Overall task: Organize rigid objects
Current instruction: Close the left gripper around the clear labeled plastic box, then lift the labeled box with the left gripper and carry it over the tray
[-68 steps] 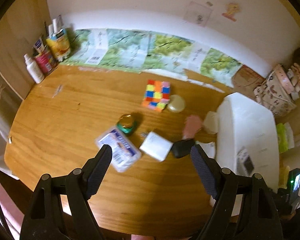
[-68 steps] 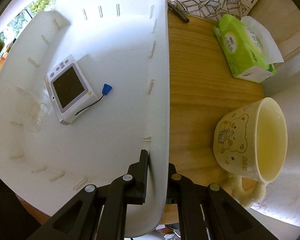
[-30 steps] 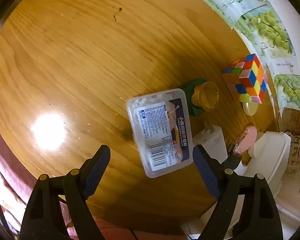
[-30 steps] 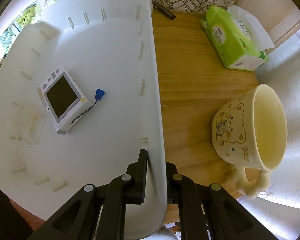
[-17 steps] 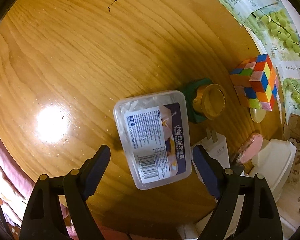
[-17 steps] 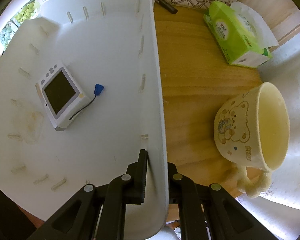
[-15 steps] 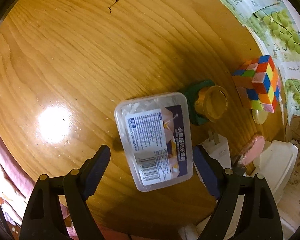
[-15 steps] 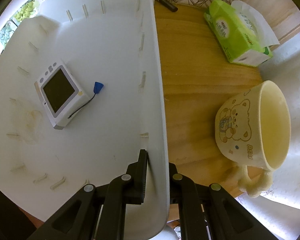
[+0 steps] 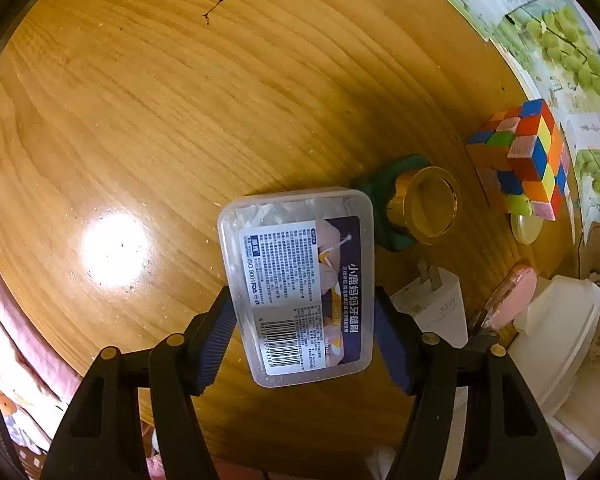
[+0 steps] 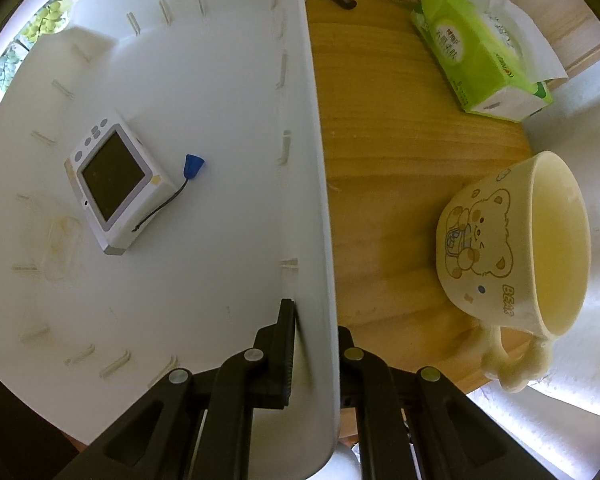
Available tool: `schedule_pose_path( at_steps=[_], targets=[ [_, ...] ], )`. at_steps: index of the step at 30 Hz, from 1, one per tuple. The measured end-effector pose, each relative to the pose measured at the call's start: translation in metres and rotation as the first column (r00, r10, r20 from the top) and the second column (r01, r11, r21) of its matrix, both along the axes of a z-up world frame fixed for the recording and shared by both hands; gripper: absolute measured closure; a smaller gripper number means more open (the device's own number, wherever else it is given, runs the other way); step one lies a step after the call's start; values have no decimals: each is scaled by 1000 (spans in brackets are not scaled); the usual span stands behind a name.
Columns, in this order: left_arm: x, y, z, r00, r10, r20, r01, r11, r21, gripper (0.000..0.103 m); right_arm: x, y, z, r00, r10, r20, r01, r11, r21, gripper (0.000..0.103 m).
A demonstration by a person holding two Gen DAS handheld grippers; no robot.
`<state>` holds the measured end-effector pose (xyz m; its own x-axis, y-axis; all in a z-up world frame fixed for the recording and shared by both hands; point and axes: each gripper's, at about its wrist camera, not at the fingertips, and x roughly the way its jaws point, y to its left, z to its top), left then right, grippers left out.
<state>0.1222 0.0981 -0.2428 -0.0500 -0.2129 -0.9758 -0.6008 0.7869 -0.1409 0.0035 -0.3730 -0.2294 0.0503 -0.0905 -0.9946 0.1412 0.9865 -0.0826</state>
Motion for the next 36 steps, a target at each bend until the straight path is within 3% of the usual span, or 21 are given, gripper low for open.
schedule_pose_path(
  at_steps=[9,19,30,36],
  targets=[
    [11,-17,-1,999,-33,-12,33,999,12,35,5,-1,-5,1000,2,-4,-1,1000,5,95],
    [-3,-21,11,999,-54,-6,54,998,34,35,2,-2,-1,1000,4,1,-4,1000,9,95],
    [-25,-43,51,992,-116,44,111,988,107,35,3,-3,-2,1000,-26,13,26,1000,15,95],
    [-33,-62,82,982,-162,101,152,983,104,35,2,-6,-1,999,-34,21,34,999,24,95]
  ],
)
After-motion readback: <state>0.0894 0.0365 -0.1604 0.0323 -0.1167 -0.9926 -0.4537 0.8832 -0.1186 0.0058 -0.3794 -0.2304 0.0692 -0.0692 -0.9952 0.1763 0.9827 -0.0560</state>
